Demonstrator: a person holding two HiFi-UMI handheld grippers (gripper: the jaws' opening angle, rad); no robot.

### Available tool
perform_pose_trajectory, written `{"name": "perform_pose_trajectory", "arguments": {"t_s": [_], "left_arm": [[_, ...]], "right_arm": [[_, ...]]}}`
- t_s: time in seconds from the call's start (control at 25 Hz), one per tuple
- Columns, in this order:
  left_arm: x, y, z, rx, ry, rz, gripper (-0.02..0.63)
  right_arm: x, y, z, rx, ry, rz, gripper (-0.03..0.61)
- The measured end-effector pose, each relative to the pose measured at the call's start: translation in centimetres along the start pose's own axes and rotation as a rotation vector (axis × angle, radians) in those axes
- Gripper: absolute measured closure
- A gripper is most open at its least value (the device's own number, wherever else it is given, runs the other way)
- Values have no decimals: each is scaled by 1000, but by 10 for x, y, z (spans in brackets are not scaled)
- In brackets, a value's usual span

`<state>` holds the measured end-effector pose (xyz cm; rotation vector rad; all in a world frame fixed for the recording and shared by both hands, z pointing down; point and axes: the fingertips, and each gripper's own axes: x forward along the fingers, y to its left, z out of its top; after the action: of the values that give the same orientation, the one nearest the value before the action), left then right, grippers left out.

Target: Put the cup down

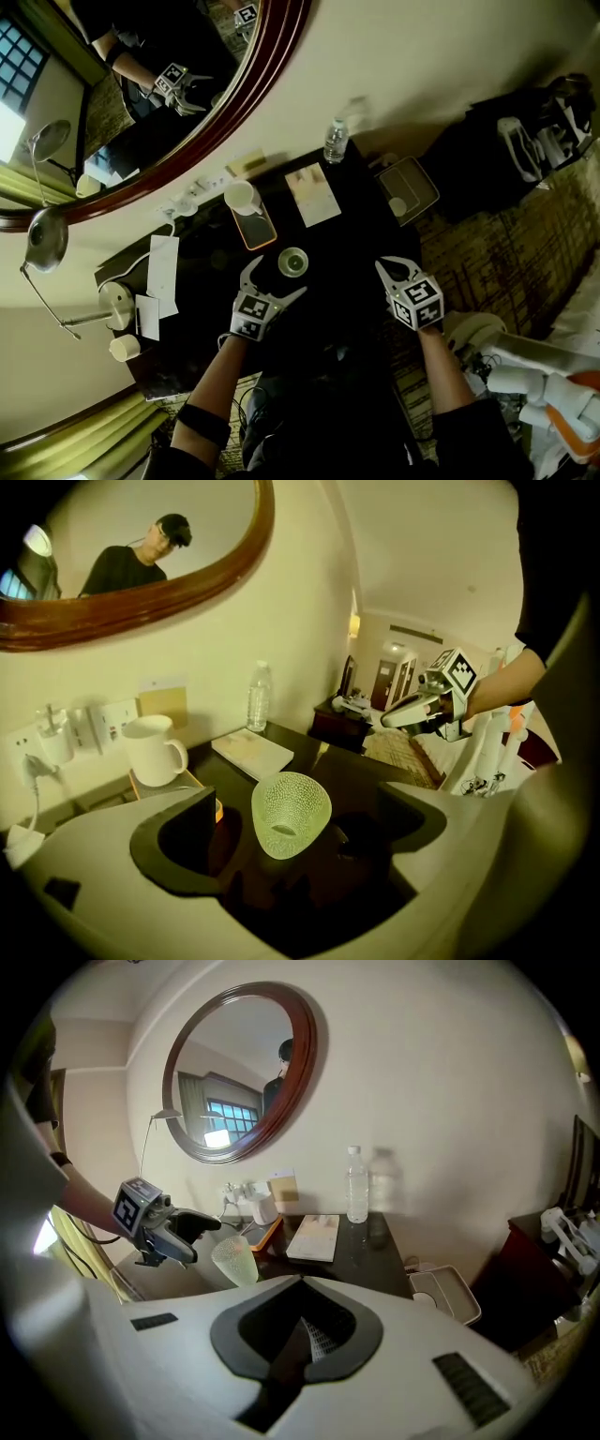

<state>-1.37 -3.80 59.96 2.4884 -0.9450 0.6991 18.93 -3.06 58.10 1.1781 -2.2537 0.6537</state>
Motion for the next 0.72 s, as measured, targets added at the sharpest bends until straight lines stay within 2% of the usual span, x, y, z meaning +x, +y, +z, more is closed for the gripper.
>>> {"name": "perform_pose_trajectory", "arguments": {"t_s": [0.2, 0.4, 0.64, 0.72], "left_arm": [[43, 5, -18, 25, -12, -1, 77], [58, 7, -26, 25, -14, 34, 85], [64, 5, -22, 88, -44, 56, 163], [64, 9, -20, 99, -50, 75, 218]], "right_arm": [[14, -3, -13, 8, 3, -4, 575], [33, -4, -37, 9, 23, 14, 575], [47, -4, -53, 14, 32, 26, 575], [50, -3, -55, 17, 33, 31, 575]]}}
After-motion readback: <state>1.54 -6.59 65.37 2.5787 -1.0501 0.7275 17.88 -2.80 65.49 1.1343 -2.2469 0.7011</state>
